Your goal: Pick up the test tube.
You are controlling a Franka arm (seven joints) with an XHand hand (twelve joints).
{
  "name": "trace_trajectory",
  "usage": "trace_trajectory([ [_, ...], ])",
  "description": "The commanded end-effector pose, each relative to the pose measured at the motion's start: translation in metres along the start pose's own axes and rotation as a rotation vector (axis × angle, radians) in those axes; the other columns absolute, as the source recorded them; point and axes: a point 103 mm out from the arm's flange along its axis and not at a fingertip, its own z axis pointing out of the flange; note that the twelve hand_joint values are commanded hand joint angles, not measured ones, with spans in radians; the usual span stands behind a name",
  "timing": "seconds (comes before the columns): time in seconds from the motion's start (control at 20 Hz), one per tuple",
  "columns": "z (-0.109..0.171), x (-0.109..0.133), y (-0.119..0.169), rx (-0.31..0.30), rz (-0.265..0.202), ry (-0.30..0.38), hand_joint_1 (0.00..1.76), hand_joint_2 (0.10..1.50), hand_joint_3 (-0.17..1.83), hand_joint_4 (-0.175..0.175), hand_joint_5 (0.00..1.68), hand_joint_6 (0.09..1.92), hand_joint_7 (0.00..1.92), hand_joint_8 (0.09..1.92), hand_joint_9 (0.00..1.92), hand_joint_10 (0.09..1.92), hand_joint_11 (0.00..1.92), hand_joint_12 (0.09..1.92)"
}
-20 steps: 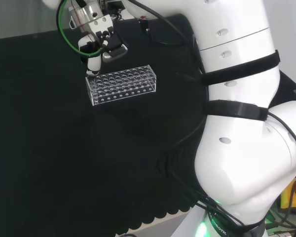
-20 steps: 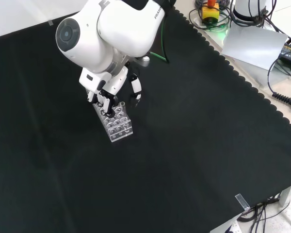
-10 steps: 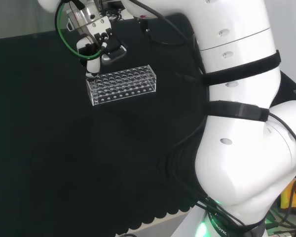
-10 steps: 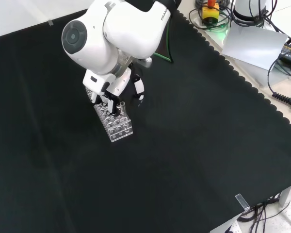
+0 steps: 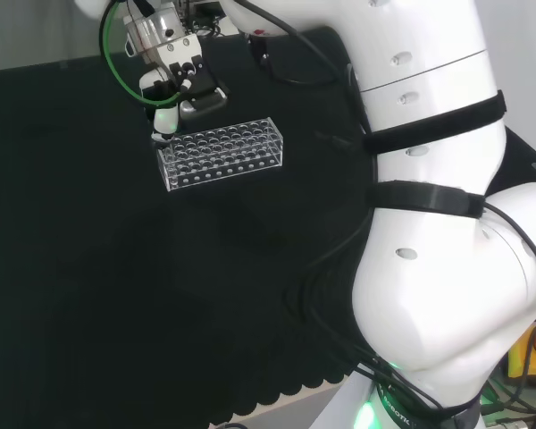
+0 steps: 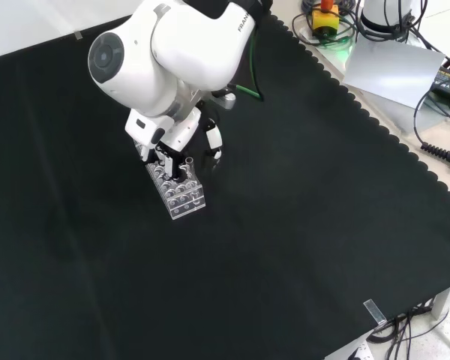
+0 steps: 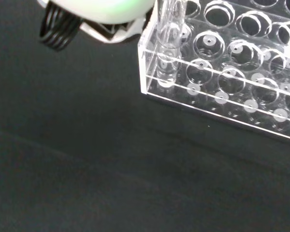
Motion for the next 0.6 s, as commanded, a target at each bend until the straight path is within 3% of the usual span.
trace_trajectory([
  [0.05, -0.0005, -0.0007, 0.0074, -0.014, 0.037, 0.056, 1.02, 0.59, 0.72, -0.135, 0.86, 0.68, 1.38, 0.64, 1.24, 0.61, 0.56, 1.37],
  [0.35, 0.0017, -0.0005, 0.0115, -0.048, 0.060, 0.087, 1.11, 0.58, 0.74, -0.175, 1.01, 0.61, 1.55, 0.47, 1.48, 0.62, 0.87, 1.26],
  [0.5, 0.0011, -0.0014, 0.0115, -0.077, 0.081, 0.125, 1.18, 0.80, 0.40, -0.172, 1.17, 0.65, 1.61, 0.42, 1.57, 0.59, 1.03, 1.18],
  [0.6, 0.0006, -0.0028, 0.0119, -0.094, 0.098, 0.165, 1.20, 0.84, 0.31, -0.175, 1.24, 0.58, 1.65, 0.40, 1.61, 0.59, 1.15, 1.10],
])
